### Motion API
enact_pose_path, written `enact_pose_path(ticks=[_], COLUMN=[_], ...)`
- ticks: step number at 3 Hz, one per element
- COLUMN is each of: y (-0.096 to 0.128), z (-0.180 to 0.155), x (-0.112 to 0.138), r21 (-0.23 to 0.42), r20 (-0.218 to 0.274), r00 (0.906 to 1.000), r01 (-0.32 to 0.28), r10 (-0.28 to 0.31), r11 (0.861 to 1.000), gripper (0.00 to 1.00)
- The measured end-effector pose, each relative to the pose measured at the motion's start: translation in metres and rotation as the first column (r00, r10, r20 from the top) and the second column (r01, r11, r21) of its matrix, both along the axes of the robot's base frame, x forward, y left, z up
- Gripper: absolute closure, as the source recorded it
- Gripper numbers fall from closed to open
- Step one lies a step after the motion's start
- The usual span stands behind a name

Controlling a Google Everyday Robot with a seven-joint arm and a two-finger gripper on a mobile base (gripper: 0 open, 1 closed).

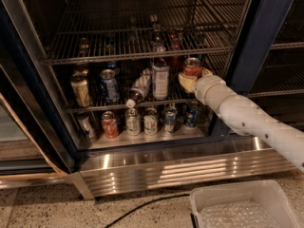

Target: Pick coke can from middle shelf of fridge

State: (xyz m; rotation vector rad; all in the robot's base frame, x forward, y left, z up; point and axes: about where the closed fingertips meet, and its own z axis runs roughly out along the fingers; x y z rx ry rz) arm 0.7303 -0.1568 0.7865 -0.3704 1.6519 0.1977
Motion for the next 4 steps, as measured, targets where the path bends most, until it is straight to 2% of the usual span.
enact_pose_path(ticks=[1,2,4], y=[0.002,0.001,0.001], z=[-0.01,-0.011,-0.004], x=[-0.002,-0.002,-0.03], r21=[-0.046,-0.05,0.005], r20=[-0.017,-0.018,0.01], r00=[0.9998,0.9998,0.9982], r01=[-0.008,-0.008,-0.058], r10=[0.007,0.007,0.058], r11=[0.999,0.999,0.998], gripper=[1.0,1.0,1.0])
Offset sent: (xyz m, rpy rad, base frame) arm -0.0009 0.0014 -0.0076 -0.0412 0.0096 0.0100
